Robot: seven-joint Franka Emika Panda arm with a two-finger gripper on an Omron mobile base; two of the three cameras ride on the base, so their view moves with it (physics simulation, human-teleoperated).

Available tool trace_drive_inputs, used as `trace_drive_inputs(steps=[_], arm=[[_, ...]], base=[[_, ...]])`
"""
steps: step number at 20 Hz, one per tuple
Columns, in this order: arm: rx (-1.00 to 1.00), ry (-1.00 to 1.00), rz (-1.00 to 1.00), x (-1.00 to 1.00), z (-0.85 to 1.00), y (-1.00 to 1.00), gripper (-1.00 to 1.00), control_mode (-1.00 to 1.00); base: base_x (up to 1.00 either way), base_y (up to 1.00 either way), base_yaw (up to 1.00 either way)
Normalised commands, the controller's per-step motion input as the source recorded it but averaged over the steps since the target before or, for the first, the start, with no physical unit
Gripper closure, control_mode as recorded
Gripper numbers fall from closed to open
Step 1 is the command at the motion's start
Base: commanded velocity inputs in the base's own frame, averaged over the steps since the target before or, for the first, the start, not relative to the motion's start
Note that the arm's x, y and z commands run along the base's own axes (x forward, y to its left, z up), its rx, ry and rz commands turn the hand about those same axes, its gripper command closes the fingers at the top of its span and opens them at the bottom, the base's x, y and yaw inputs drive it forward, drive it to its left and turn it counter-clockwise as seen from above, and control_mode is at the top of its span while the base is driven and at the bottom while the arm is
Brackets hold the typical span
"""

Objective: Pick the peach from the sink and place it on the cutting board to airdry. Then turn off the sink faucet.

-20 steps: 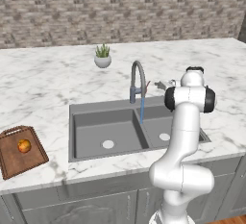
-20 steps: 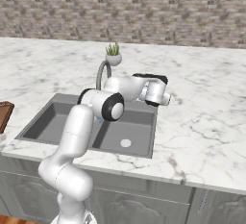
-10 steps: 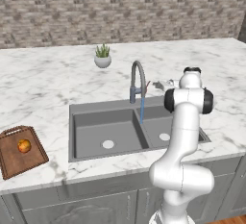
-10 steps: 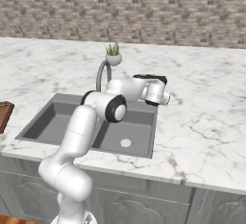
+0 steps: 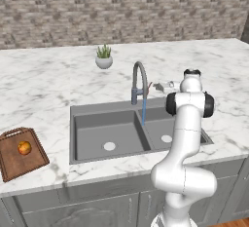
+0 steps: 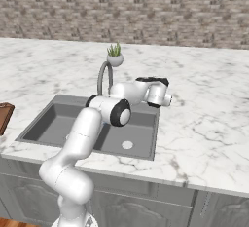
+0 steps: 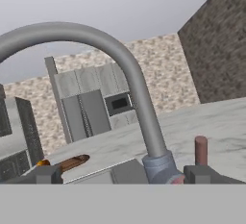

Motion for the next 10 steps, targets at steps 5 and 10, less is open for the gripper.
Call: trace_drive_inputs(steps=[5, 10], arm=[[0.00, 0.00, 0.00, 0.18, -0.11, 0.00, -1.00, -1.00], [0.00, 0.00, 0.00, 0.21, -0.09, 0.00, -1.00, -1.00]], base=[[0.00, 0.00, 0.00], [0.00, 0.00, 0.00]])
